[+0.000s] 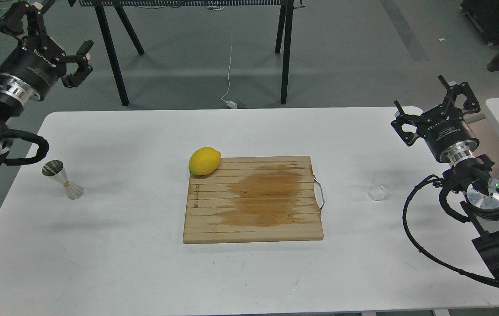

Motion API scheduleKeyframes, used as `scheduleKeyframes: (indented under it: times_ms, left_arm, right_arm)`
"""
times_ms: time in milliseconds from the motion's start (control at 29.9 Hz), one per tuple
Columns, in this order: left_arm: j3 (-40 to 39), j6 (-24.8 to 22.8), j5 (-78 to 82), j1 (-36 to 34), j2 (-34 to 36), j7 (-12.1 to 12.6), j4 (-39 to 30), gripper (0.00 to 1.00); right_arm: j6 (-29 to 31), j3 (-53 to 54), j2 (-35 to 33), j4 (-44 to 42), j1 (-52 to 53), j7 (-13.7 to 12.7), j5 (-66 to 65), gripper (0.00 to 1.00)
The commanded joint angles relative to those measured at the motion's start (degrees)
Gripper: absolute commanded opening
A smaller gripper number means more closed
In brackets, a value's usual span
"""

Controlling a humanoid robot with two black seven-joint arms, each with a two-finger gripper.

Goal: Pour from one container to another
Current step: 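Move the left gripper down toward the metal jigger on the table, then close the left gripper around the metal jigger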

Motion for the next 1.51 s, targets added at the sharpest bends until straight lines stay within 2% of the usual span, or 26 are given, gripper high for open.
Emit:
scheduleKeyframes:
  times_ms: [0,167,368,602,803,903,1104,1171,1338,1472]
  left_arm:
    - [0.4,2.1,3.4,0.8,5.6,0.1,-7.6,1.00]
    - [1.3,3.7,9.1,4.8,12.9,0.0,-17.0,1.00]
    - [1.3,4.4,14.6,9.5,20.2,0.0,-23.9,1.00]
    - [1.5,7.4,23.6,15.6,30.2,-0.2,-34.2,1.00]
    - [2.4,10.5,30.9,20.9,35.3,-0.3,-36.7,1.00]
    - [5.9,15.7,35.1,23.2,36.3,-0.3,-37.9,1.00]
    - [19.2,32.7,46.9,24.5,36.0,0.2,-41.2,1.00]
    - [21.7,36.8,53.1,24.6,35.6,0.5,-40.9,1.00]
    - [23.1,41.2,63.0,26.4,33.2,3.7,-39.1,1.00]
    - [23.2,42.8,68.6,27.0,28.4,4.5,-30.8,1.00]
  right_arm:
    - [0.1,0.0,0.0,0.1,0.0,-0.1,0.0,0.99]
    - [0.2,-0.1,0.0,0.1,0.0,-0.1,0.0,0.99]
    - [0.2,-0.1,0.1,0.1,0.0,-0.1,0.0,0.99]
    - [0.3,0.0,0.0,-0.1,0.0,-0.1,0.0,0.99]
    - [0.3,0.1,0.1,0.0,0.3,0.0,0.0,0.99]
    - [0.2,0.1,0.2,0.0,0.7,0.0,0.0,0.99]
    - [0.2,2.3,0.2,-0.1,0.7,-0.1,0.0,0.99]
    - [0.2,2.4,0.2,-0.1,0.7,-0.1,0.0,0.99]
    - [0.2,2.3,0.2,-0.1,0.7,-0.1,0.0,0.99]
    - [0.2,2.3,0.2,-0.2,0.5,-0.1,0.0,0.99]
